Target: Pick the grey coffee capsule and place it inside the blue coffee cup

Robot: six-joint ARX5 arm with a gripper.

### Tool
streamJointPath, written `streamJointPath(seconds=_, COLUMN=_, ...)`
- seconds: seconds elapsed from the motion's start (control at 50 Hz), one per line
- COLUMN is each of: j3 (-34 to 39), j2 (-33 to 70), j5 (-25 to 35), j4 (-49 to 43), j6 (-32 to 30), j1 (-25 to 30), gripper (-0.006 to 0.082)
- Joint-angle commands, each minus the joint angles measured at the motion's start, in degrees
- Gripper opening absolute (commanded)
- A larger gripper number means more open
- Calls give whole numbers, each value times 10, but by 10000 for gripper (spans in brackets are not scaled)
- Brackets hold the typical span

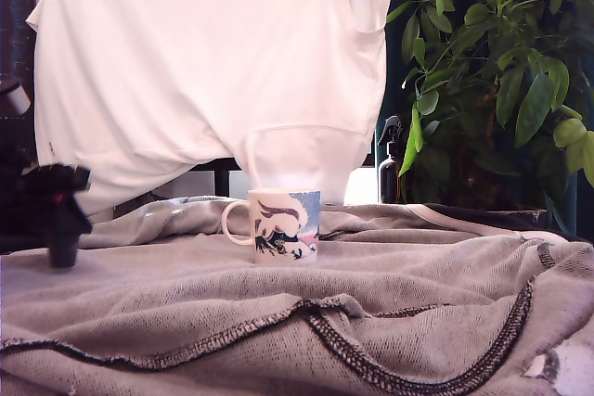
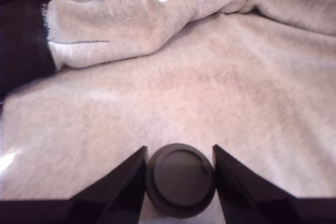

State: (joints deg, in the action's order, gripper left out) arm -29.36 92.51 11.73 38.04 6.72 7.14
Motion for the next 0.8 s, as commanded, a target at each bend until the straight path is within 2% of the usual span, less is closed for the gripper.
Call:
streamJointPath(seconds=0.0, j3=-32, j2=-7, j5=20, j4=12, j6=23, j1=7, gripper=211)
streamJointPath(seconds=0.14, j3=-78, j2=-7, j5=76, j4=12, j6=68, j1=26, gripper=211)
streamJointPath(seconds=0.26, j3=-113, j2=-7, j5=106, j4=12, j6=71, j1=57, gripper=211)
streamJointPath(seconds=0.48, j3=-151, j2=-7, j5=109, j4=12, j6=68, j1=130, gripper=211)
streamJointPath(seconds=0.78, j3=-158, j2=7, j5=70, j4=59, j6=48, j1=198, gripper=211)
